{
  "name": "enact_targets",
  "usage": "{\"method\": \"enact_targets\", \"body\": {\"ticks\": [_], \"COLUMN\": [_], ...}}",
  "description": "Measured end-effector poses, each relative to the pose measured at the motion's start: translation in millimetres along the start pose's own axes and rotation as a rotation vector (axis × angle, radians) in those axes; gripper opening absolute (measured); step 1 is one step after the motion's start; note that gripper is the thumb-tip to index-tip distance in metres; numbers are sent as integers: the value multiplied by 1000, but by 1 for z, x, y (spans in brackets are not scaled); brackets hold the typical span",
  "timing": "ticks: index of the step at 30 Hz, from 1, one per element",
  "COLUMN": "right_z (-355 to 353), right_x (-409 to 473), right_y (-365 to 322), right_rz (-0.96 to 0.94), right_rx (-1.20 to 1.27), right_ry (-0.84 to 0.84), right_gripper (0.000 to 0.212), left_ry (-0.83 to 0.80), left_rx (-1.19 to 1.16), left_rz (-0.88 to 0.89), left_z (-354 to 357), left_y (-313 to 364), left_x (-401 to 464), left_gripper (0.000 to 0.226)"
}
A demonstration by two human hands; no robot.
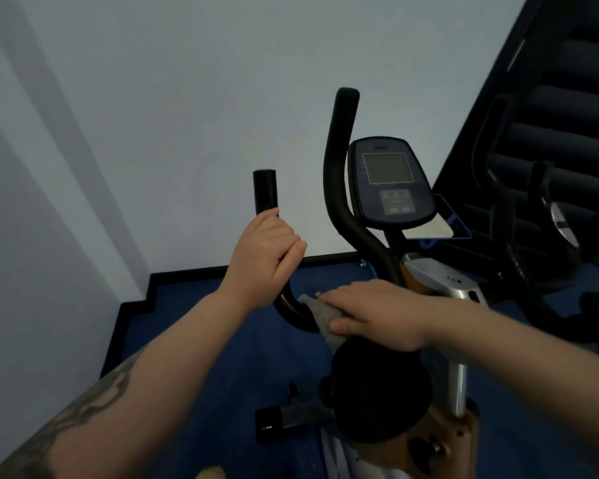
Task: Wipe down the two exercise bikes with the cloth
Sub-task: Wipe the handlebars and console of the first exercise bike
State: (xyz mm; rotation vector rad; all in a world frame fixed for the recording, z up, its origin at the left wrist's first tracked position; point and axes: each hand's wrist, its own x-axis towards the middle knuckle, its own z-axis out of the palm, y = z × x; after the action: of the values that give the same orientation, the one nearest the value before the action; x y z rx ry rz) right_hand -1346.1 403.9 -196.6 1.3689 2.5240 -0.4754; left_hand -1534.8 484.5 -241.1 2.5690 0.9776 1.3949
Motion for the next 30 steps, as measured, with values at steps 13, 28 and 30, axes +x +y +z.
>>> {"method": "enact_targets", "body": {"ticks": [13, 28, 30], "right_z": [-3, 1, 1], "right_x": [5, 25, 37], "right_y": [-4, -47, -59], "right_rz": [55, 285, 337], "right_rx": [-6, 151, 230], "right_ry": [-53, 25, 85], "right_gripper": [32, 30, 32], "left_ry": [17, -240, -330], "left_rx": [4, -153, -205], "left_rz": [-9, 154, 263], "left_z": [1, -13, -23], "left_y": [1, -21, -33], "left_x": [-1, 3, 14], "left_gripper": [41, 40, 37]}}
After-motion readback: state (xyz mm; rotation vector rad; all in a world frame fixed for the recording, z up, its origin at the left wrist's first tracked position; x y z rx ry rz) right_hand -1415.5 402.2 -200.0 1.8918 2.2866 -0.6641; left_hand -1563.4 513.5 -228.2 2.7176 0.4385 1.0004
